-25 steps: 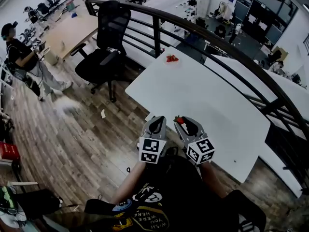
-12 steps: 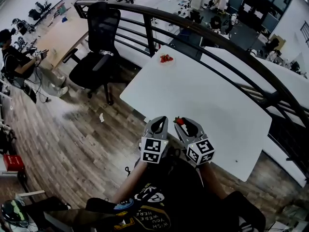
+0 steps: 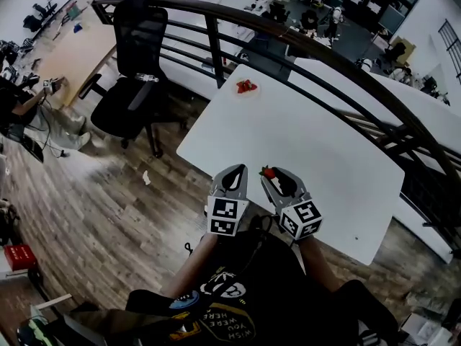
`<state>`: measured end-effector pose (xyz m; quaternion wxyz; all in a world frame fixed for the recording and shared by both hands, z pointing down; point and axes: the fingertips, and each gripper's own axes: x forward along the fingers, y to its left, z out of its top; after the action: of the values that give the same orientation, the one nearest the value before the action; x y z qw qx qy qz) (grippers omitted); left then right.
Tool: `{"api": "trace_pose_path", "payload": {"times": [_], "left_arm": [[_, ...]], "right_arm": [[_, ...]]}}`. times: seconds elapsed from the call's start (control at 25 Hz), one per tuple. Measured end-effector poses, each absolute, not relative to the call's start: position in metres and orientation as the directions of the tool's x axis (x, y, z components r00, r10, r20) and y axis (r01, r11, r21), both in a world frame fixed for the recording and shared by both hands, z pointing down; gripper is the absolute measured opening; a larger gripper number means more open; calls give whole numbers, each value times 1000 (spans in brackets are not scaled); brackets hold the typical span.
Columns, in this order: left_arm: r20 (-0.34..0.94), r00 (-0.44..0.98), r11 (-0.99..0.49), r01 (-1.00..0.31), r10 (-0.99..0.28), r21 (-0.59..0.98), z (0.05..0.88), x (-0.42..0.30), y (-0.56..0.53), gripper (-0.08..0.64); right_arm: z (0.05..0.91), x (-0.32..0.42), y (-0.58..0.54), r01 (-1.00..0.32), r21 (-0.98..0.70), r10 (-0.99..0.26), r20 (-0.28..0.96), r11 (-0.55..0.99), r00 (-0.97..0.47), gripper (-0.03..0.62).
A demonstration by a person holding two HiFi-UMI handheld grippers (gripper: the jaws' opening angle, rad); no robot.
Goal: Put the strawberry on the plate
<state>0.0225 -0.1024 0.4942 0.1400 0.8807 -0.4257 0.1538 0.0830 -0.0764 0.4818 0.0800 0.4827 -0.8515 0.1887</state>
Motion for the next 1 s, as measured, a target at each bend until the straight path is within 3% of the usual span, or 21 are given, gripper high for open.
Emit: {"api": "trace_pose_path", "payload": {"times": [0.56,1.0], "left_arm": [[419,653,-657,-737,-631,160,520,-18,-203,5],[461,604,-606,-778,-650,164,550,1,-271,5]], "right_arm": [[502,49,-176,-895,-219,-809,384,388,-445,141],[530,69,-242,-866,-264,-765,408,424,-499,141]]}}
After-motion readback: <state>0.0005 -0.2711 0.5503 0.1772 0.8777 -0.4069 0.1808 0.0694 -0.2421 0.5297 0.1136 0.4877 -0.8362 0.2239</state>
